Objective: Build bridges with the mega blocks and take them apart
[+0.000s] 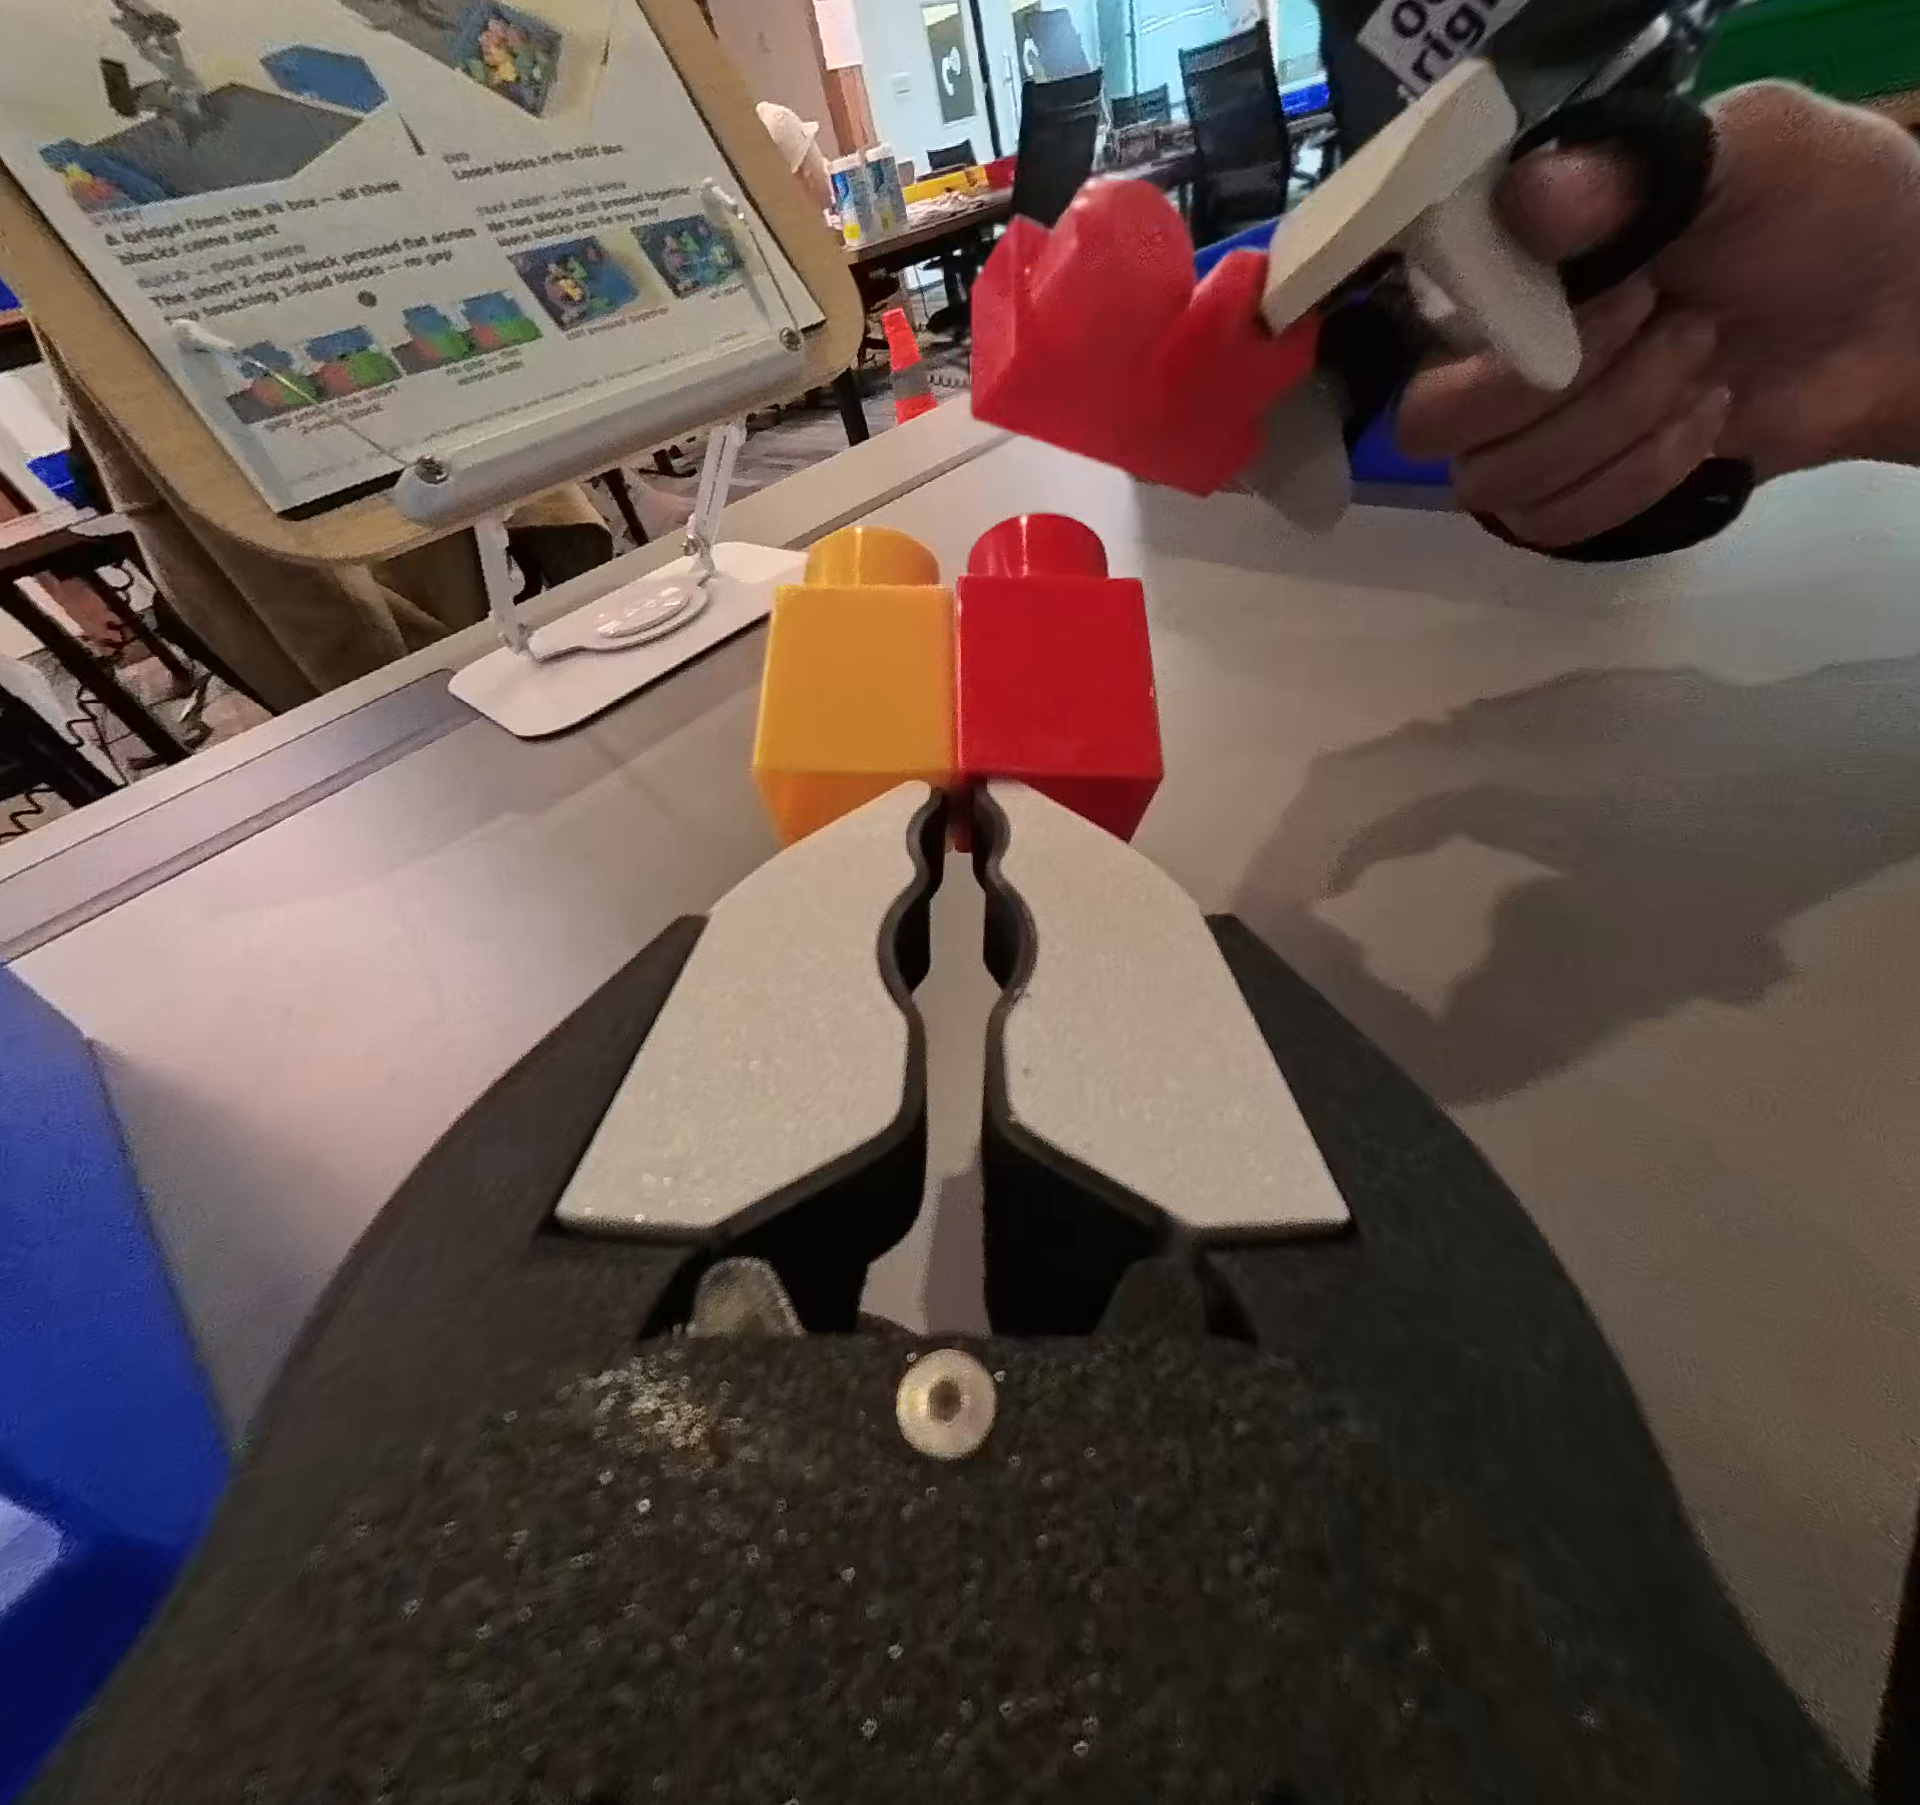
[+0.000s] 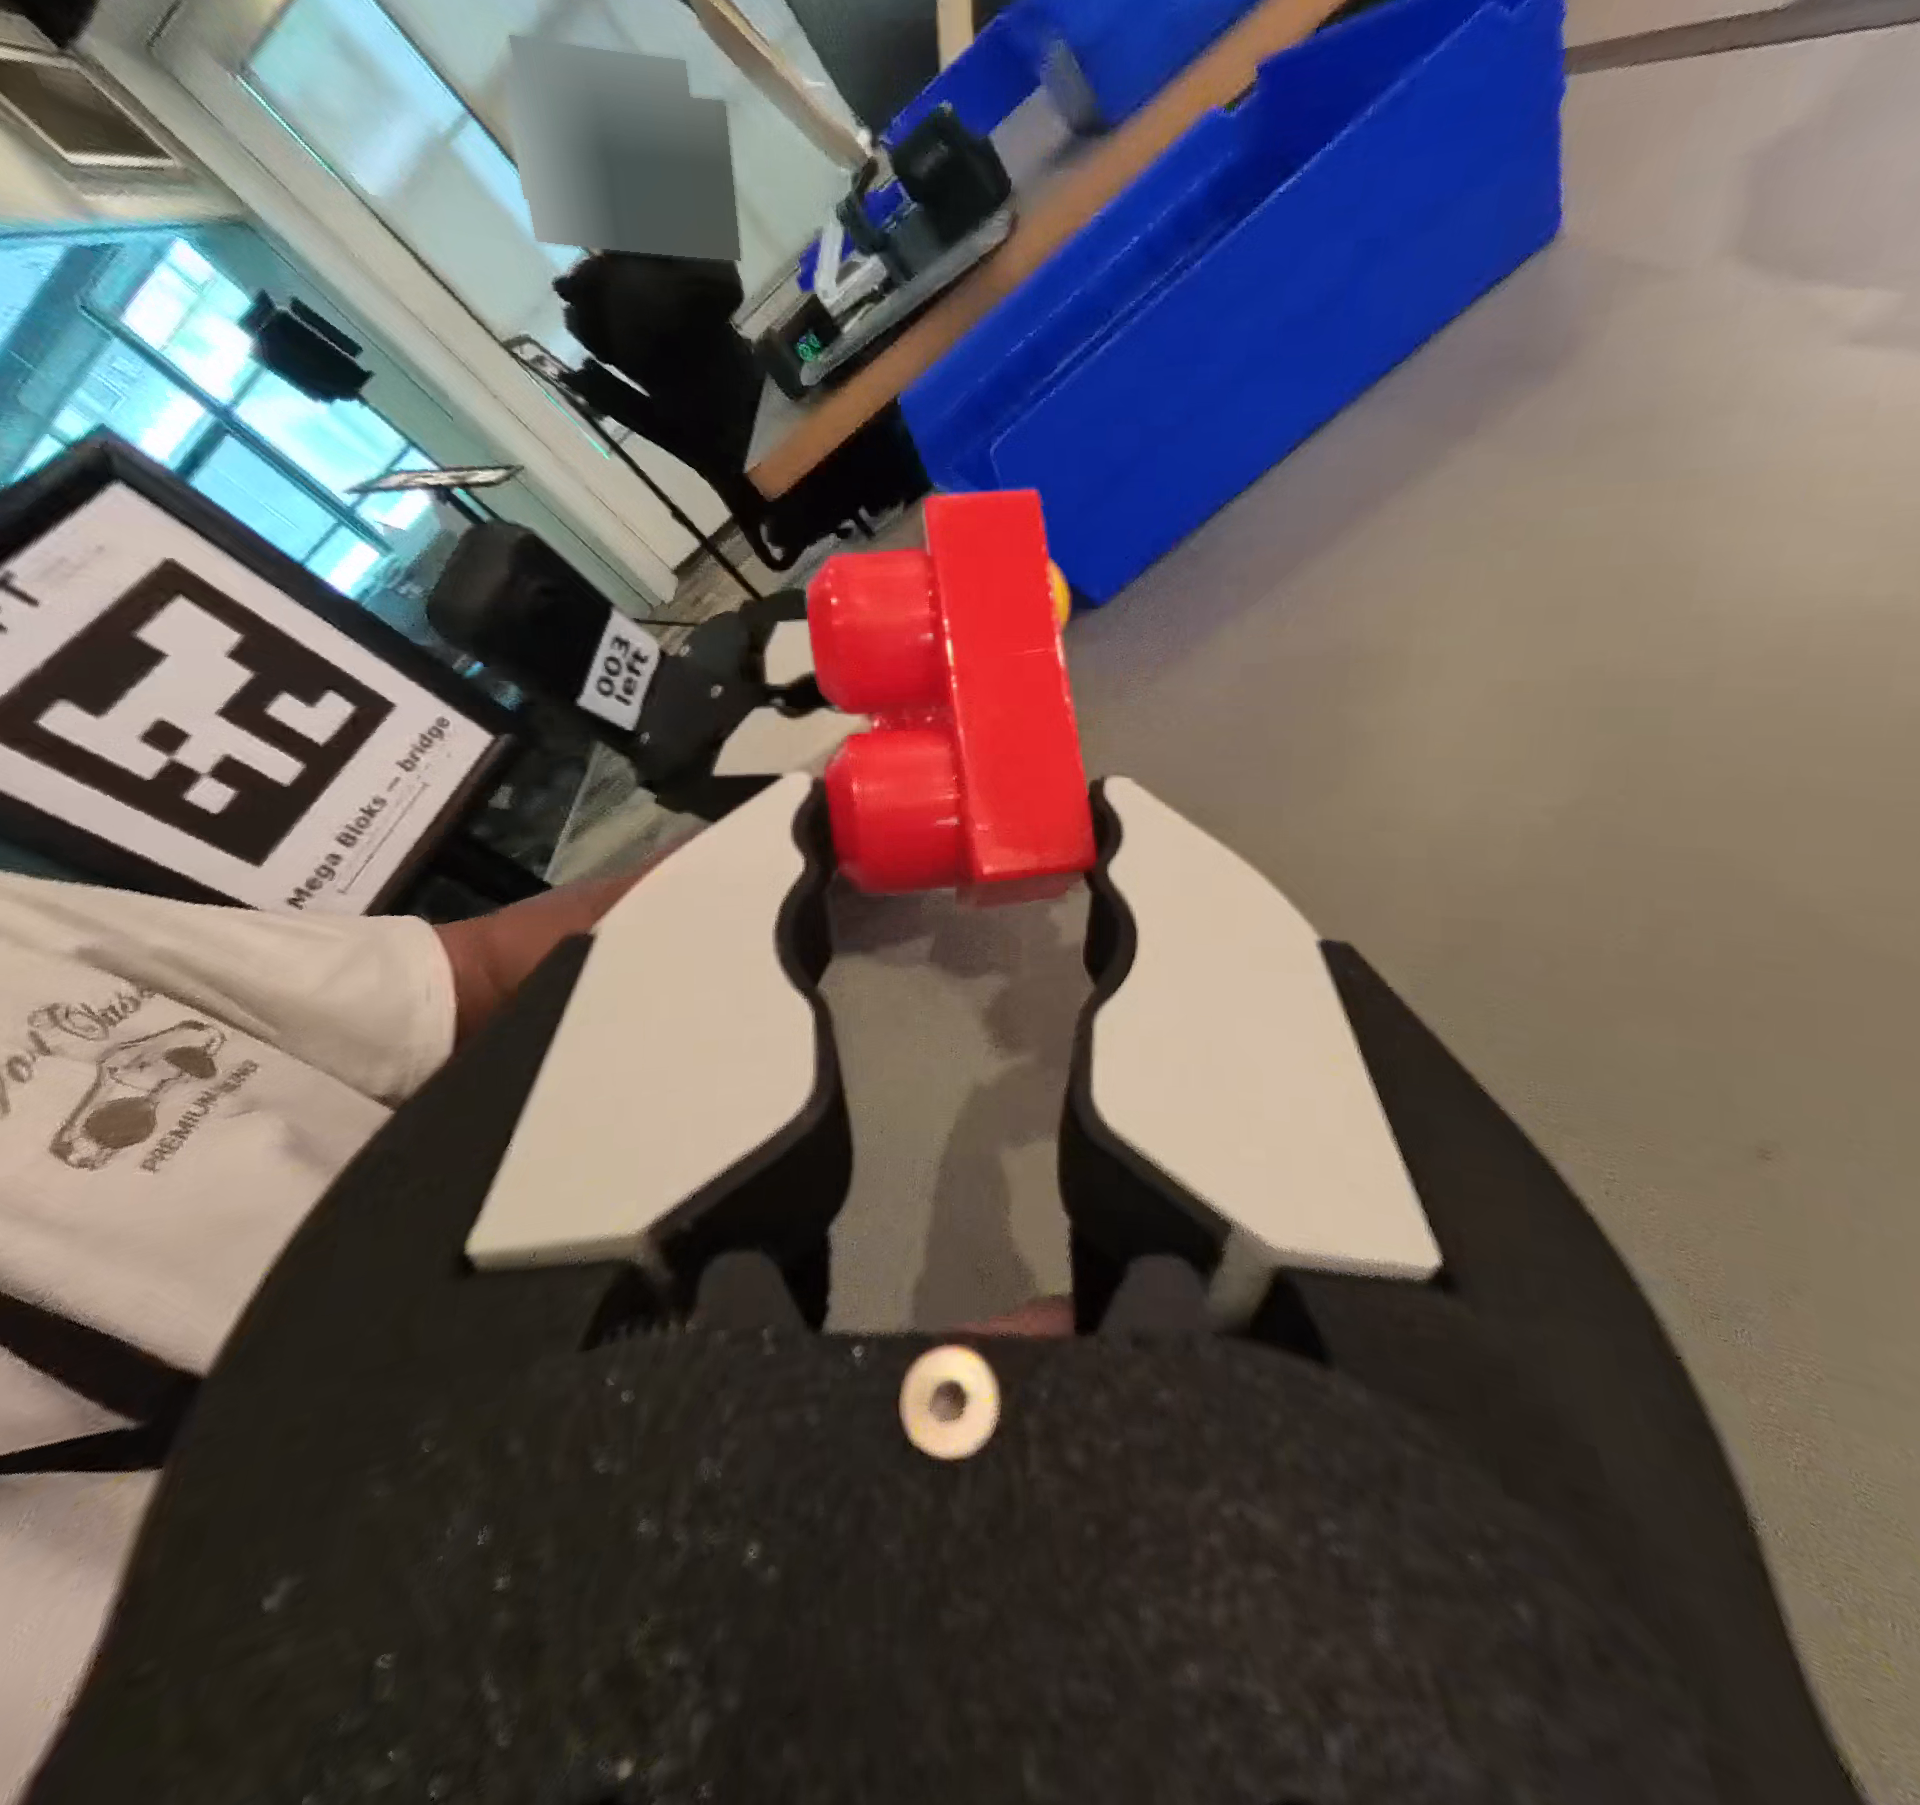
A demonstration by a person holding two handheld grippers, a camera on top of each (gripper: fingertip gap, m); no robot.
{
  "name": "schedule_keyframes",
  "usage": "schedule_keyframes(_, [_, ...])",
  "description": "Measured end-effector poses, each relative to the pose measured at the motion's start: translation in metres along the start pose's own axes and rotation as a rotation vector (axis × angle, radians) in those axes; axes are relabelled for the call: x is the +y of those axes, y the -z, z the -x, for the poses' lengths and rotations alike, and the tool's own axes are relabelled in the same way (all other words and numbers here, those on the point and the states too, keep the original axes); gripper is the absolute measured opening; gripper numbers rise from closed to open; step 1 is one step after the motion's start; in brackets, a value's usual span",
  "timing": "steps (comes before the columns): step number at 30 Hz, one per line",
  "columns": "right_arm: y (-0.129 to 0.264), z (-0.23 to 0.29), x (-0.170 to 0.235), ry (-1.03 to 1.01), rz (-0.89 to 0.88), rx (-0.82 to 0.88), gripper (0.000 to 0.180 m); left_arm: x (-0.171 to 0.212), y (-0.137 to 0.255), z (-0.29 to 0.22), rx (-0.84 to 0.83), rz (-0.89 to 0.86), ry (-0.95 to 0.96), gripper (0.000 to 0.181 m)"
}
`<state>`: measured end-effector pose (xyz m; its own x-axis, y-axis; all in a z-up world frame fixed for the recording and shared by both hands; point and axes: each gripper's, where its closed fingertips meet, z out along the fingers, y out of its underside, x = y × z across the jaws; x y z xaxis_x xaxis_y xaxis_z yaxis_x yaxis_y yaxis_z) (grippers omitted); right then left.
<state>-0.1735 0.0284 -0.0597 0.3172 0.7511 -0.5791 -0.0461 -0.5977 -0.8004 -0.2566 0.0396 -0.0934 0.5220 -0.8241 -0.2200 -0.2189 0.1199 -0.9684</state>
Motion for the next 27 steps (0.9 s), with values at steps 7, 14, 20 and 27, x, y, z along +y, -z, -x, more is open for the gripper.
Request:
schedule_keyframes(7, [0.015,-0.003,0.018,0.142,0.004,0.094,0.046,0.004,-0.003,-0.006,0.016,0.029,-0.011,0.004])
schedule_keyframes(14, [0.038,-0.071,0.073,0.378,0.391,0.504,0.047,0.007,-0.004,-0.007,0.016,0.047,-0.018,0.004])
schedule_keyframes(20, [0.036,-0.063,0.085,-0.034,0.392,0.287,0.047,0.009,-0.005,-0.009,0.025,0.057,-0.031,0.004])
schedule_keyframes(27, [0.064,-0.092,0.086,-0.400,0.495,0.259,0.047,0.011,-0.006,-0.014,0.041,0.069,-0.058,0.004])
